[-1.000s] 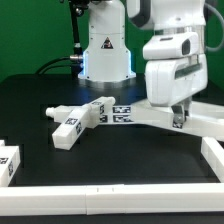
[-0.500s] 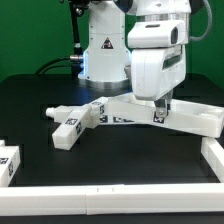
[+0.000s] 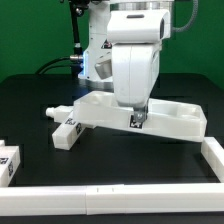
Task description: Assemble desk
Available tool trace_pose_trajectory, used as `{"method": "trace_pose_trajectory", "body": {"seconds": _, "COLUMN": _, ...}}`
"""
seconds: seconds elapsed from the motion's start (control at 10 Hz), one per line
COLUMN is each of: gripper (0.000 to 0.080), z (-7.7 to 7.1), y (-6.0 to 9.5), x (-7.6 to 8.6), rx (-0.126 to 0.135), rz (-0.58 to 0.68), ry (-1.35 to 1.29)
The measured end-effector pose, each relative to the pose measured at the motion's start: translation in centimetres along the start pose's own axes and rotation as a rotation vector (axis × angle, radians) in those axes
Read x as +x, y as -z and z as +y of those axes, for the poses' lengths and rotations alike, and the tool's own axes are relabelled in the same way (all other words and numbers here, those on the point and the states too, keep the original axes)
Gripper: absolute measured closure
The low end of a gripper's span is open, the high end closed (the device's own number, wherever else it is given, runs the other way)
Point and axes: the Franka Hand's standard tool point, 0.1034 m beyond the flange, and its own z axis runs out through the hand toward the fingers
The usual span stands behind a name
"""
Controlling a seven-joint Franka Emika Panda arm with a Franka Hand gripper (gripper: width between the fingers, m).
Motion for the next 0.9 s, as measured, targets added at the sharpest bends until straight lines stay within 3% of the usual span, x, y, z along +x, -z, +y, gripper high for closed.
{"method": "trace_pose_trajectory", "body": {"seconds": 0.4, "gripper": 0.0746, "z": -0.1, "y": -0.5, "x": -0.1, "rx": 0.004, "rz": -0.001, "ry": -0.010}}
{"method": "trace_pose_trajectory", "body": {"seconds": 0.5, "gripper": 0.0746, "z": 1.0, "y": -1.1, "x": 0.0, "rx": 0.003, "rz": 0.003, "ry": -0.013}}
{"method": "trace_pose_trajectory", "body": {"seconds": 0.6, "gripper": 0.0746, "z": 2.8, "y": -1.6, "x": 0.1, "rx": 0.019, "rz": 0.007, "ry": -0.012}}
{"method": "trace_pose_trajectory", "body": {"seconds": 0.7, "gripper": 0.0746, "z": 4.9, "y": -2.4, "x": 0.1, "rx": 0.008, "rz": 0.036, "ry": -0.015}}
{"method": "trace_pose_trajectory", "body": {"seconds": 0.8, "gripper": 0.0746, "z": 5.6, "y": -3.3, "x": 0.1, "rx": -0.059, "rz": 0.068, "ry": 0.003}}
{"method": "trace_pose_trajectory", "body": {"seconds": 0.9, "gripper": 0.0746, "z": 4.8, "y": -3.5, "x": -0.1, "rx": -0.033, "rz": 0.059, "ry": -0.003}}
